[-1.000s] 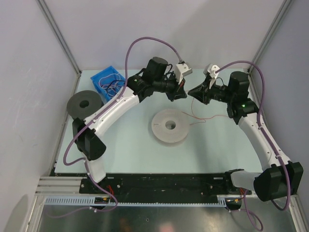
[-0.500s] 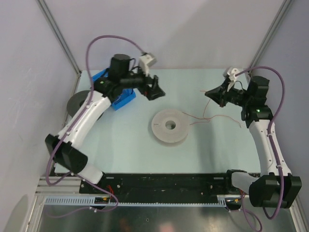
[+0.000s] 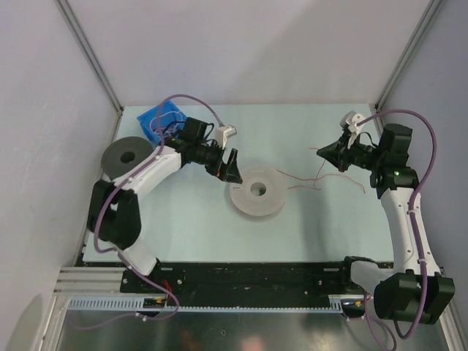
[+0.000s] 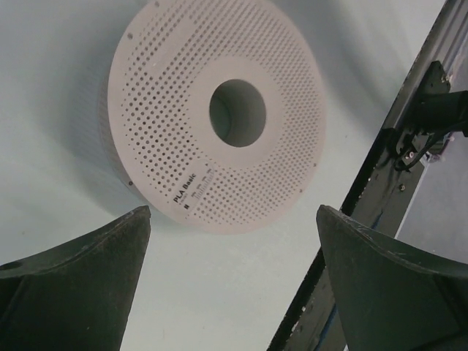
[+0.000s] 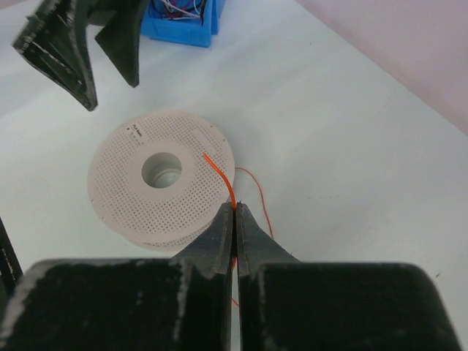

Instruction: Wrap the cables

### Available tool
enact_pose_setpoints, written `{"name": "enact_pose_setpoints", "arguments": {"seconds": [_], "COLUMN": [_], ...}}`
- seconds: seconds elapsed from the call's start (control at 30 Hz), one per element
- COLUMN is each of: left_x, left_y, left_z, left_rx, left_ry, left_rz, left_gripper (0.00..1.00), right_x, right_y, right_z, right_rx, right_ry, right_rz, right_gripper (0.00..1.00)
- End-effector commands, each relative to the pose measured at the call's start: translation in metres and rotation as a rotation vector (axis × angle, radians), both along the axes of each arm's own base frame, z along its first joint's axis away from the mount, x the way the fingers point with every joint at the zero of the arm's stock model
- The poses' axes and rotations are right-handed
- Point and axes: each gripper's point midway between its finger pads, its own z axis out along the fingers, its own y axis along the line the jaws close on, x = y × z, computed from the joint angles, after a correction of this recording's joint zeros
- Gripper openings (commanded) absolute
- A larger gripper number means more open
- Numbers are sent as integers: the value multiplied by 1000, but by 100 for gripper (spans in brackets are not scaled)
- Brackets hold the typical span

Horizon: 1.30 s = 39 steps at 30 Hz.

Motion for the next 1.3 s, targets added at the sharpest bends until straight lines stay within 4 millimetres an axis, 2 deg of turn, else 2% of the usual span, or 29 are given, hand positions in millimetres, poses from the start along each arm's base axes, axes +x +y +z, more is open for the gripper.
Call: {"name": "enact_pose_setpoints", "arguments": {"seconds": [0.0,0.17,0.3,0.37,0.43,0.6,0.7,0.77,0.87,0.97,1.13,1.27], "left_x": [17,39,41,37,33,23,19,17,-1,-36,-98,-120], "left_y": [-9,-19,-29,-35,-42,-53,-54,-52,-48,-45,-34,-26], "left_z": [-16,-47,-65,-66,-63,-57,-41,-24,4,19,7,-5], "left_rx": [-19,-9,-32,-71,-125,-228,-259,-258,-225,-133,35,109], "left_ry": [19,106,193,219,245,340,325,242,53,-182,-451,-530], "left_rz": [-42,-31,-44,-75,-115,-175,-193,-211,-262,-350,-512,-568], "left_gripper": [100,99,98,92,81,38,14,3,0,0,0,0], "right_x": [0,9,17,18,18,22,22,21,19,10,-15,-41], "right_y": [-5,-12,-17,-19,-22,-29,-29,-27,-23,-17,3,27], "right_z": [-21,-30,-27,-25,-23,-24,-27,-27,-25,-21,-16,-22], "right_rx": [-27,-30,-27,-31,-37,-44,-29,-27,-28,-45,-50,-52], "right_ry": [72,105,109,107,105,135,166,171,157,128,107,96], "right_rz": [-15,-61,-125,-148,-178,-267,-295,-287,-260,-211,-113,-35], "right_gripper": [0,0,0,0,0,0,0,0,0,0,0,0]}}
